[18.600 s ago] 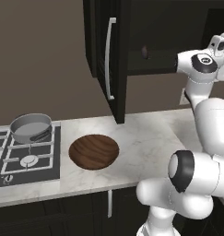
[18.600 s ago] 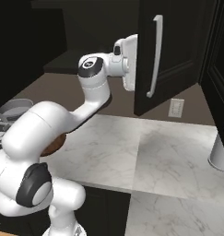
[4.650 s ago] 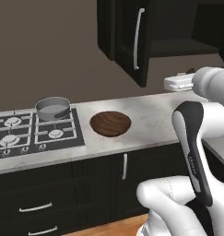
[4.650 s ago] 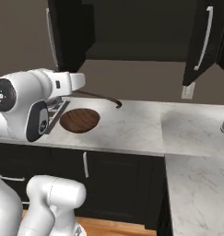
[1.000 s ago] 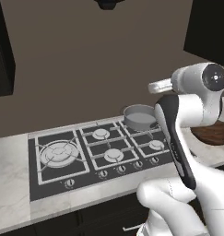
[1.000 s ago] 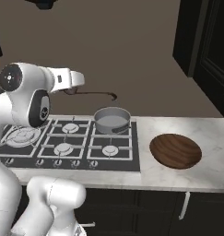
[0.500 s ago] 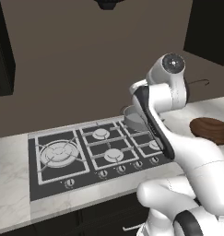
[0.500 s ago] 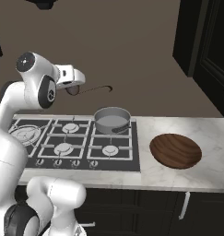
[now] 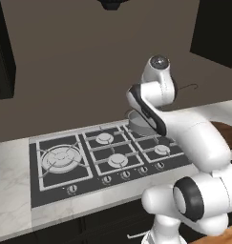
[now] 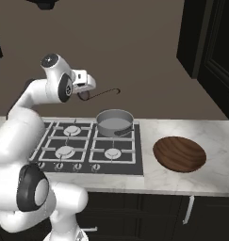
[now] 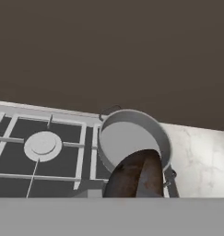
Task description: Open the cabinet and move the ladle to the pot. Then close the cabinet.
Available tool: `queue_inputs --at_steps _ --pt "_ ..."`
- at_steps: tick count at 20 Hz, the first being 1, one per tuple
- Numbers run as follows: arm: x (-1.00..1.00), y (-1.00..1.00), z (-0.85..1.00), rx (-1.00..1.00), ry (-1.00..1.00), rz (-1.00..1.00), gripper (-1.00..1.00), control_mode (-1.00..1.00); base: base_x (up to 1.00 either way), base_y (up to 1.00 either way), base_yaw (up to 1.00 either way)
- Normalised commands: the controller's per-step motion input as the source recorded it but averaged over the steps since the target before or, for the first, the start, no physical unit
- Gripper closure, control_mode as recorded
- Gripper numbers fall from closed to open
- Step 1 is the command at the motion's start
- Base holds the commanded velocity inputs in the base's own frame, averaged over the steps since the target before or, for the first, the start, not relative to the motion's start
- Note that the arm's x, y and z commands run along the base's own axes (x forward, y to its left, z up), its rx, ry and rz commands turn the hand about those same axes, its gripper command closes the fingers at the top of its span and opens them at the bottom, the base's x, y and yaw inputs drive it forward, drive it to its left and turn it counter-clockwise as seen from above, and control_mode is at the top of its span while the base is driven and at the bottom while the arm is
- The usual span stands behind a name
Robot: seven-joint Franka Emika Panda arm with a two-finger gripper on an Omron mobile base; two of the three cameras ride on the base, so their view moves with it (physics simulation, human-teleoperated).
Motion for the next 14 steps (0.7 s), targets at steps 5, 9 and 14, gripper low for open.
queue_inputs --at_steps 5,9,14 --pt "0.8 0.0 -0.43 0.0 0.17 0.0 1.0 -1.0 0.0 0.0 0.0" --pt "0.78 -0.06 -0.51 0.0 0.11 0.0 1.0 -1.0 0.0 0.0 0.0" --pt "0.77 -0.2 -0.6 0.0 0.04 0.0 1.0 -1.0 0.0 0.0 0.0"
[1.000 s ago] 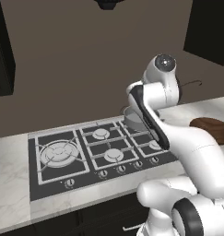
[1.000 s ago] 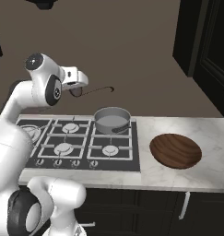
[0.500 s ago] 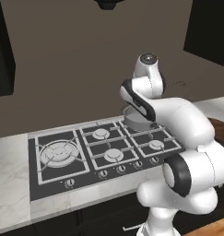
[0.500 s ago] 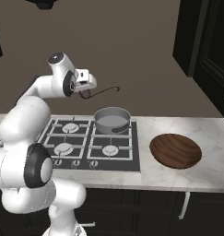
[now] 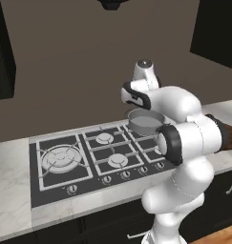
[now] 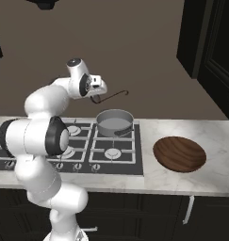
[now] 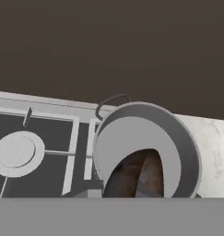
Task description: Open the cabinet and move the ladle to the pot. Then close the cabinet.
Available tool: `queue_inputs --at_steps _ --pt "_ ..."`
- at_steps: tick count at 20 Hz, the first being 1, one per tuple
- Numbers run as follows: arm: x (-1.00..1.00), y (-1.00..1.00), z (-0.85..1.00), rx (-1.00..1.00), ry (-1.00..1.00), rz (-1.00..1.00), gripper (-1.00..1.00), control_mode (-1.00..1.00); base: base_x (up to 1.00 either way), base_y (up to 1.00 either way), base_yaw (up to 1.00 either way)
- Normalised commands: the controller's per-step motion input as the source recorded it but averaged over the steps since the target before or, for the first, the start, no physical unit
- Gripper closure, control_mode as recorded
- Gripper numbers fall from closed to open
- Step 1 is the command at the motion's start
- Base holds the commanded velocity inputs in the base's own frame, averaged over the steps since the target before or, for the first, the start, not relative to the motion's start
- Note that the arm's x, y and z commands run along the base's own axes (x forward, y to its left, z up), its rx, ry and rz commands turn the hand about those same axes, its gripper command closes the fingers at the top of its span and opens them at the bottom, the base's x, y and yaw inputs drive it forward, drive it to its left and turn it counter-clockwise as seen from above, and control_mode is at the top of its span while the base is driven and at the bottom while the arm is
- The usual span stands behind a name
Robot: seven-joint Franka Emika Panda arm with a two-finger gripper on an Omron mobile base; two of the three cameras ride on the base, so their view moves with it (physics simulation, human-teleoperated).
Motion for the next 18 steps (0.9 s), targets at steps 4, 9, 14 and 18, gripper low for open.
queue_inputs --at_steps 4,9,14,18 --pt "0.78 -0.23 -0.6 0.0 0.06 0.0 1.0 -1.0 0.0 0.0 0.0" --pt "0.64 -0.2 -0.45 0.0 0.1 0.0 1.0 -1.0 0.0 0.0 0.0" --pt "0.13 -0.21 -0.27 0.0 0.1 0.0 1.0 -1.0 0.0 0.0 0.0" --pt "0.15 -0.19 -0.43 0.0 0.12 0.0 1.0 -1.0 0.0 0.0 0.0"
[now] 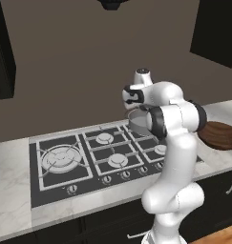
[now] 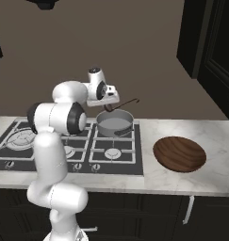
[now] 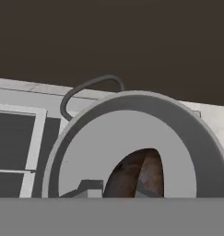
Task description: Open the cabinet and move the ladle to the pot. Then close the cabinet.
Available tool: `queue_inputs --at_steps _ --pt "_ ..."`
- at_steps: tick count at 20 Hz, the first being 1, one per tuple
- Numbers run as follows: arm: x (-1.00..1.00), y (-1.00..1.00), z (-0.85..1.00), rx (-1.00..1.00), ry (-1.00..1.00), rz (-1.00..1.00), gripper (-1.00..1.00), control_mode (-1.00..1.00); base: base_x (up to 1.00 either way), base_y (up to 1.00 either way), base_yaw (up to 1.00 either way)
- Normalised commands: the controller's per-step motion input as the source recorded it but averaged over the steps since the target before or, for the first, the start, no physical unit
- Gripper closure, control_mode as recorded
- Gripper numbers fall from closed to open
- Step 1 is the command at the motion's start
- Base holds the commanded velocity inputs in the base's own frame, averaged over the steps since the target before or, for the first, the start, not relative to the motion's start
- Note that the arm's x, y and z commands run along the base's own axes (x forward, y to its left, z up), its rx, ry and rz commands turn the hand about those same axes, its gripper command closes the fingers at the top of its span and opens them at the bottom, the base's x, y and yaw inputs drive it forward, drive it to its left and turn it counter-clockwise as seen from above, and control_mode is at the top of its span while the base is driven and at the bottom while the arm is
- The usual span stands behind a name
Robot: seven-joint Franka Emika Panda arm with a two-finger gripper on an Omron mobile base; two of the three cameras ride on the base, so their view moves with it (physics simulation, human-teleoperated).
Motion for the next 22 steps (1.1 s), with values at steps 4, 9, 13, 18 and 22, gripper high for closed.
queue_inputs --at_steps 4,9,13,18,22 --pt "0.15 -0.12 -0.44 0.0 0.12 0.0 1.0 -1.0 0.0 0.0 0.0" --pt "0.07 -0.13 -0.32 0.0 0.12 0.0 1.0 -1.0 0.0 0.0 0.0" --pt "0.06 -0.09 -0.3 0.0 0.12 0.0 1.0 -1.0 0.0 0.0 0.0" --pt "0.06 0.0 -0.32 0.0 0.06 0.0 1.0 -1.0 0.0 0.0 0.0" --pt "0.17 0.0 -0.31 0.0 0.02 0.0 1.0 -1.0 0.0 0.0 0.0"
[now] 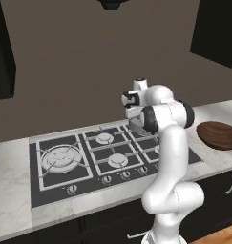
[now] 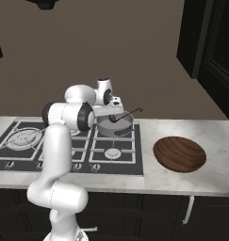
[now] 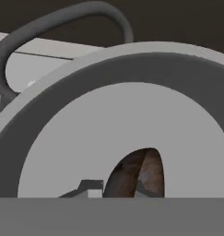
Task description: Open the cabinet and move the ladle to the pot. Then close the cabinet.
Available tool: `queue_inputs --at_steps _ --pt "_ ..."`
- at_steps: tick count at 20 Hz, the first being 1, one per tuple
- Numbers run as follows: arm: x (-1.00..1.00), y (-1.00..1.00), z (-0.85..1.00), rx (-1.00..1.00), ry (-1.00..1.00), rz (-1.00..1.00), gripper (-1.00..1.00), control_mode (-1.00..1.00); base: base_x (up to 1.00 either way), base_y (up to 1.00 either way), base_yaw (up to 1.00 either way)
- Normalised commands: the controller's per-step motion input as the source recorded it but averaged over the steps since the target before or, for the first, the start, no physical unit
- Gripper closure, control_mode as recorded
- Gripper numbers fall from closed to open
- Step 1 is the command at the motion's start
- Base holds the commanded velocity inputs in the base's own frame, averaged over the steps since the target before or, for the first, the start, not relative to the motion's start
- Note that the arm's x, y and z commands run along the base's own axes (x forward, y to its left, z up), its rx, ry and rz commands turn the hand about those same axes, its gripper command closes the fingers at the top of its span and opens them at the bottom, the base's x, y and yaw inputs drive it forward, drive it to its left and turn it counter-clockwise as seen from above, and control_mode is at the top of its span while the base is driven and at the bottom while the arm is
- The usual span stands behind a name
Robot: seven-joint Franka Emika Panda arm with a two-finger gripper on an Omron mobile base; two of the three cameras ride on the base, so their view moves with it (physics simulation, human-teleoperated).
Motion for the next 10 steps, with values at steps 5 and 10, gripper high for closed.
queue_inputs --at_steps 5,10 --pt "0.18 0.0 -0.32 0.0 0.0 0.0 1.0 -1.0 0.0 0.0 0.0" --pt "0.11 0.0 -0.21 0.0 0.0 0.0 1.0 -1.0 0.0 0.0 0.0"
